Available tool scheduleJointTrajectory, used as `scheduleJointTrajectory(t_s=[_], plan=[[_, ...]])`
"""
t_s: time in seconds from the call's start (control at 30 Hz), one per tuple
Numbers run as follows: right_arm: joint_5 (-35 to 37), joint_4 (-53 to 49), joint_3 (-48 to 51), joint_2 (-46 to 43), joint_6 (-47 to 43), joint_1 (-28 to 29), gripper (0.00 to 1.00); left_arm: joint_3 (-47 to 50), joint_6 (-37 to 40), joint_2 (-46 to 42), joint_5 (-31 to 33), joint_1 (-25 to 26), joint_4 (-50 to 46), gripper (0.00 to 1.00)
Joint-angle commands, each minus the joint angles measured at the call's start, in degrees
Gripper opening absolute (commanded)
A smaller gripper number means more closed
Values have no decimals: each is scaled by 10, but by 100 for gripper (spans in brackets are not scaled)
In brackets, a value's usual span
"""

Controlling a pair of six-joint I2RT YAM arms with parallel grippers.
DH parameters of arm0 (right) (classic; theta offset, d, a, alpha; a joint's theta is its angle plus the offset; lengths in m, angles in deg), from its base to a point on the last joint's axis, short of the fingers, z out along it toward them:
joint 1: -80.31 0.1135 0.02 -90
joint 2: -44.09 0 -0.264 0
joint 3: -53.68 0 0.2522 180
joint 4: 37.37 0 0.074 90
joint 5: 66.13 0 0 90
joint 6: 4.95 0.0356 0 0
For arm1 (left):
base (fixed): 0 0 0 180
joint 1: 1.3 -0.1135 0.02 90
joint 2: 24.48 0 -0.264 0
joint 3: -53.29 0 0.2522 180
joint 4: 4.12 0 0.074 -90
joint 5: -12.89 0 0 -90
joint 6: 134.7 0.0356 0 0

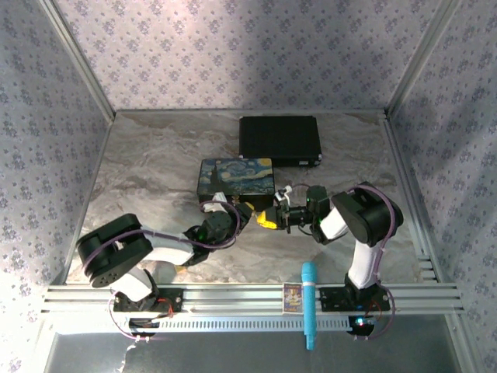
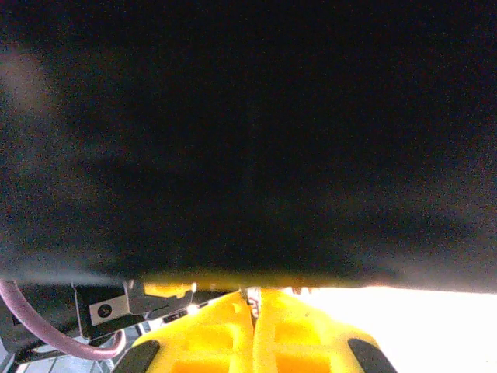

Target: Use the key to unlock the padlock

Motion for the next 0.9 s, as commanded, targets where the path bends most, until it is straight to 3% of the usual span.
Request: scheduleJointTrajectory(t_s=[0.0,0.27,0.43,0.87], plan=[[55,-12,-51,19,4,6,0,-29,5,-7,-239,63,182,0],[51,-48,-65,11,-15,-7,0,-63,59,-28,-290,75,109,0],[56,-61,-67,15,-24,-17,0,-55,53,-25,-279,78,119,0],[137,-30,-31,-27,-21,60,0,-82,42,-13,-245,79,65,0]])
